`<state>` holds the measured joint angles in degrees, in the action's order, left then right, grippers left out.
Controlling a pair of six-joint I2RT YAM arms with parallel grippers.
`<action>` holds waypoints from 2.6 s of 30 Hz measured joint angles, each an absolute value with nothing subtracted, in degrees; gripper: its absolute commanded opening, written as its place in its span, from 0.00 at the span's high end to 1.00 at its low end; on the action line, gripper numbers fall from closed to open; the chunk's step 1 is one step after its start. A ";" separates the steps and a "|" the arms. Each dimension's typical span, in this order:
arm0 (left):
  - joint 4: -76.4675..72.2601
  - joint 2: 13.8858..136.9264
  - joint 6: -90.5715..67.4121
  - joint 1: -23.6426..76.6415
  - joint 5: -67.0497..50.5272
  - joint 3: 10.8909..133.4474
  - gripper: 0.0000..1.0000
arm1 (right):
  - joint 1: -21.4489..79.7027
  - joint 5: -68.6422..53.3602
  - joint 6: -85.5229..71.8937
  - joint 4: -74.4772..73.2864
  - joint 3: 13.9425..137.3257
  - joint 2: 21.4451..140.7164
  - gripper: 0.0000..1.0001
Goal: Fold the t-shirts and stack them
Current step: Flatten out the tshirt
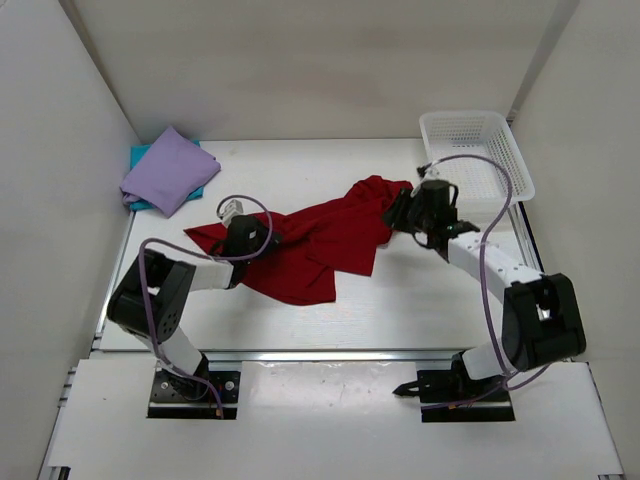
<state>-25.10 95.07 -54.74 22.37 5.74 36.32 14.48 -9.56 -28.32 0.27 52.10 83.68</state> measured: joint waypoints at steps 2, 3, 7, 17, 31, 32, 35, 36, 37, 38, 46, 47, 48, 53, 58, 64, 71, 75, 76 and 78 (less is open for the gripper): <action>-24.32 91.96 -55.09 21.19 5.69 33.58 0.55 | 18.20 -7.88 -28.12 0.19 47.24 81.21 0.70; -24.14 90.19 -55.31 20.43 5.63 32.36 0.53 | 20.01 -7.42 -28.01 -0.05 45.21 80.75 0.69; -23.40 83.15 -55.59 17.52 5.50 28.82 0.57 | 25.26 -6.20 -27.83 -1.45 38.24 80.62 0.63; -21.02 72.42 -55.61 8.10 4.36 20.58 0.81 | 32.34 0.95 -27.83 -2.31 37.28 84.42 0.59; -18.70 81.12 -54.59 -6.31 1.48 27.29 0.53 | 32.38 6.17 -26.74 1.45 40.34 89.52 0.81; -18.39 81.97 -54.41 -6.90 1.41 28.27 0.49 | 32.14 6.11 -26.76 1.56 40.25 89.52 0.82; -17.82 85.27 -54.11 -9.63 1.04 30.96 0.43 | 30.94 5.15 -26.72 2.68 39.18 89.06 0.98; -17.52 86.24 -54.11 -10.48 1.02 31.57 0.40 | 30.44 4.73 -26.89 3.07 38.63 88.71 1.00; -17.12 87.18 -54.04 -11.40 0.99 32.05 0.38 | 29.95 4.56 -26.92 3.18 38.15 88.23 1.00; -16.82 87.85 -54.06 -12.14 0.99 32.36 0.37 | 29.45 4.38 -26.94 3.09 37.47 87.53 1.00; -16.73 92.14 -55.61 -14.87 -0.69 34.85 0.43 | 26.52 1.61 -26.68 2.90 32.40 82.02 1.00; -16.75 92.60 -56.01 -14.92 -0.93 35.20 0.43 | 26.55 1.37 -26.63 3.01 32.18 81.87 1.00; -16.73 93.12 -56.29 -14.92 -1.15 35.55 0.44 | 26.55 1.13 -26.57 3.18 32.08 81.87 1.00; -16.73 94.96 -58.41 -14.87 -2.28 37.36 0.51 | 26.55 -0.91 -26.35 4.86 31.31 81.87 1.00; -16.58 94.96 -59.46 -14.79 -2.35 37.36 0.51 | 26.55 -2.24 -26.22 5.54 31.00 81.87 0.99; -16.16 95.88 -60.34 -14.50 -1.85 39.68 0.56 | 26.55 -2.90 -26.00 6.02 30.74 81.87 1.00; -15.86 98.15 -61.34 -14.50 -1.87 41.21 0.58 | 26.50 -3.16 -25.89 6.07 30.74 81.82 1.00; -15.14 98.28 -61.58 -14.70 -1.83 41.25 0.66 | 26.46 -3.42 -25.89 5.93 30.22 81.14 1.00; -15.03 98.45 -61.65 -14.76 -1.78 41.36 0.67 | 26.46 -3.44 -25.89 5.89 30.04 80.95 1.00; -15.05 99.39 -61.76 -14.83 -1.72 41.93 0.78 | 26.48 -3.49 -25.89 5.82 29.78 80.55 1.00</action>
